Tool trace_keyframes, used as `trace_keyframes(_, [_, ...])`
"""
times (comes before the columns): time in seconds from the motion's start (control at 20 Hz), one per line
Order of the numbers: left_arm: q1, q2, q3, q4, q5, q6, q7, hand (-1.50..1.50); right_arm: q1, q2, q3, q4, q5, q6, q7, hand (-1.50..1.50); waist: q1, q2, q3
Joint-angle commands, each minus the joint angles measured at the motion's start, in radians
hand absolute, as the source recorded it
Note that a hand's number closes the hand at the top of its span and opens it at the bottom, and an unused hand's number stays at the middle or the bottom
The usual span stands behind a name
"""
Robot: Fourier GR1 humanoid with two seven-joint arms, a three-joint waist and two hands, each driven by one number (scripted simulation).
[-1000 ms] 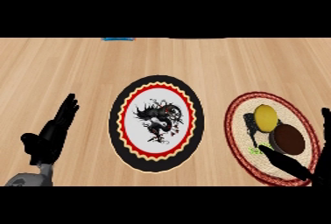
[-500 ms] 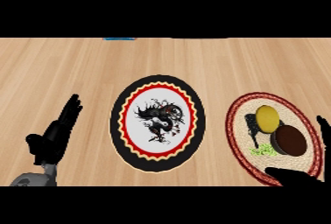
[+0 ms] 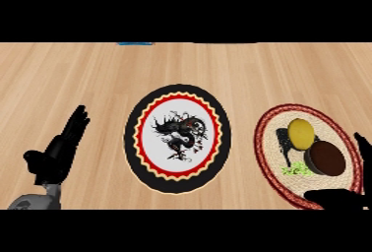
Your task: Pick the cupcake from the placemat and place it in the plate
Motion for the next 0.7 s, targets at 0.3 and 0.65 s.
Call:
trace_keyframes(0.3, [-0.016,-0.042,0.051,0.028,-0.048,-0.044,0.009,0.00,-0.034,0.102,-0.029,0.164,0.053,0.048,-0.079,-1.50,-0.002,0.000,0.000])
trace_keyframes(0.65, [0.034,-0.047,0.063,-0.057,-0.078,-0.076,0.043,0.00,-0.154,0.096,-0.110,0.306,0.081,0.128,-0.079,-1.50,0.003,0.000,0.000])
